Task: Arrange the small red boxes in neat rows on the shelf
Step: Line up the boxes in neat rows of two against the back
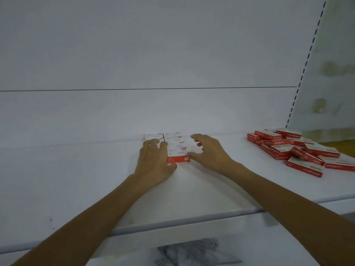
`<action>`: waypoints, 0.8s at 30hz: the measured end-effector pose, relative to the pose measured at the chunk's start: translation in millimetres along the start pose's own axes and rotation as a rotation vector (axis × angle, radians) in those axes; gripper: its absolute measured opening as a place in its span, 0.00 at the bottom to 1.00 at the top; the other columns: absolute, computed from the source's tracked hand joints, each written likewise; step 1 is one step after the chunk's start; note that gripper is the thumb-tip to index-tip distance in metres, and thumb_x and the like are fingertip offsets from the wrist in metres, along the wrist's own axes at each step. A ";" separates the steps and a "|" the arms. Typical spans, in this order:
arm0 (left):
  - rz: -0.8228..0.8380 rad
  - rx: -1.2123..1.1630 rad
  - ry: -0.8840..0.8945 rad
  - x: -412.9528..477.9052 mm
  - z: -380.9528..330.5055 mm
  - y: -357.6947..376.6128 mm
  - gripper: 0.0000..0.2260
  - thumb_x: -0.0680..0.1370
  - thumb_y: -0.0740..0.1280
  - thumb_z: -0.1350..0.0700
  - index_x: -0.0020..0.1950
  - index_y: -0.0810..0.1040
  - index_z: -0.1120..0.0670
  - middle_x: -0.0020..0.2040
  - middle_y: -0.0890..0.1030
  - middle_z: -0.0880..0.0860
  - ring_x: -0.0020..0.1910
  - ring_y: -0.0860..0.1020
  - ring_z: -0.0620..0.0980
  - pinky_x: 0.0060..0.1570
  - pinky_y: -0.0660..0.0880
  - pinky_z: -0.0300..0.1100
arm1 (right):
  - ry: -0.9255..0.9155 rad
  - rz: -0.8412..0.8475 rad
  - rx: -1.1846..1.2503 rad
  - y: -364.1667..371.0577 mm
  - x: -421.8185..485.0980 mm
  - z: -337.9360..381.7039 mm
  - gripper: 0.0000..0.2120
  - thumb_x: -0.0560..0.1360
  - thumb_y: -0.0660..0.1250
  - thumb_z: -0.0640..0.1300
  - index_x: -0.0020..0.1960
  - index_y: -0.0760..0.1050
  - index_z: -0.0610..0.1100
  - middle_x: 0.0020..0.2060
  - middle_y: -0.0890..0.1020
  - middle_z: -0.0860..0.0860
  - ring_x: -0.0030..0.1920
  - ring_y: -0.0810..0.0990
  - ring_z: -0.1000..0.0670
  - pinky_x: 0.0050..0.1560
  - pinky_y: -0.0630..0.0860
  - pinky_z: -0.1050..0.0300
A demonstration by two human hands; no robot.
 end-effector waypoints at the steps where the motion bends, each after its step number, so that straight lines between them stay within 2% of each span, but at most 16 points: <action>1: 0.006 -0.030 0.020 2.0 -7.6 0.7 0.27 0.73 0.64 0.47 0.70 0.63 0.55 0.71 0.63 0.56 0.70 0.57 0.55 0.67 0.58 0.47 | 0.002 -0.015 -0.012 -6.6 -0.9 -3.4 0.28 0.72 0.69 0.49 0.69 0.65 0.44 0.64 0.73 0.47 0.63 0.71 0.48 0.61 0.66 0.58; 8: 0.016 -0.269 0.161 27.4 -79.9 15.1 0.20 0.75 0.65 0.48 0.65 0.69 0.52 0.67 0.69 0.51 0.67 0.63 0.50 0.62 0.61 0.42 | 0.008 -0.117 -0.037 -67.2 -5.6 -54.0 0.24 0.74 0.66 0.48 0.68 0.67 0.45 0.64 0.73 0.48 0.64 0.70 0.48 0.63 0.66 0.56; 12: 0.055 -0.296 0.200 51.3 -135.8 36.7 0.18 0.75 0.63 0.45 0.64 0.70 0.50 0.67 0.70 0.49 0.66 0.65 0.49 0.59 0.57 0.38 | 0.037 -0.130 -0.066 -112.2 -2.1 -106.5 0.22 0.74 0.65 0.49 0.66 0.68 0.45 0.63 0.73 0.48 0.63 0.70 0.47 0.64 0.68 0.52; 14: 0.083 -0.335 0.185 66.7 -163.2 50.0 0.19 0.76 0.62 0.44 0.64 0.70 0.50 0.66 0.70 0.50 0.66 0.66 0.49 0.58 0.59 0.38 | 0.041 -0.141 -0.085 -135.7 0.6 -137.6 0.21 0.75 0.65 0.49 0.65 0.69 0.45 0.62 0.74 0.48 0.62 0.71 0.47 0.64 0.68 0.52; 17: 0.121 -0.402 0.120 86.1 -197.0 67.9 0.20 0.76 0.60 0.42 0.65 0.69 0.50 0.66 0.70 0.52 0.65 0.67 0.50 0.58 0.63 0.41 | 0.046 -0.128 -0.129 -166.6 5.7 -181.6 0.20 0.75 0.64 0.51 0.65 0.70 0.46 0.61 0.75 0.49 0.62 0.71 0.48 0.62 0.66 0.54; 20: 0.111 -0.374 0.100 106.5 -228.2 85.0 0.21 0.76 0.59 0.41 0.66 0.68 0.47 0.66 0.70 0.54 0.66 0.67 0.52 0.63 0.65 0.47 | 0.043 -0.086 -0.161 -187.8 16.4 -225.6 0.21 0.75 0.62 0.54 0.64 0.71 0.46 0.62 0.76 0.48 0.62 0.71 0.49 0.60 0.65 0.56; 24: 0.123 -0.337 0.040 126.8 -250.2 103.7 0.21 0.76 0.58 0.39 0.67 0.67 0.45 0.69 0.69 0.53 0.67 0.66 0.52 0.64 0.65 0.50 | 0.057 0.022 -0.172 -192.5 38.7 -271.4 0.23 0.74 0.60 0.59 0.65 0.70 0.48 0.65 0.73 0.48 0.65 0.69 0.48 0.64 0.65 0.50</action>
Point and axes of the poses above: each hand's wrist, its own x-axis towards the middle knuckle, its own y-axis out of the palm, z = x × y, the point moved 3 cm from there along x, towards the middle knuckle
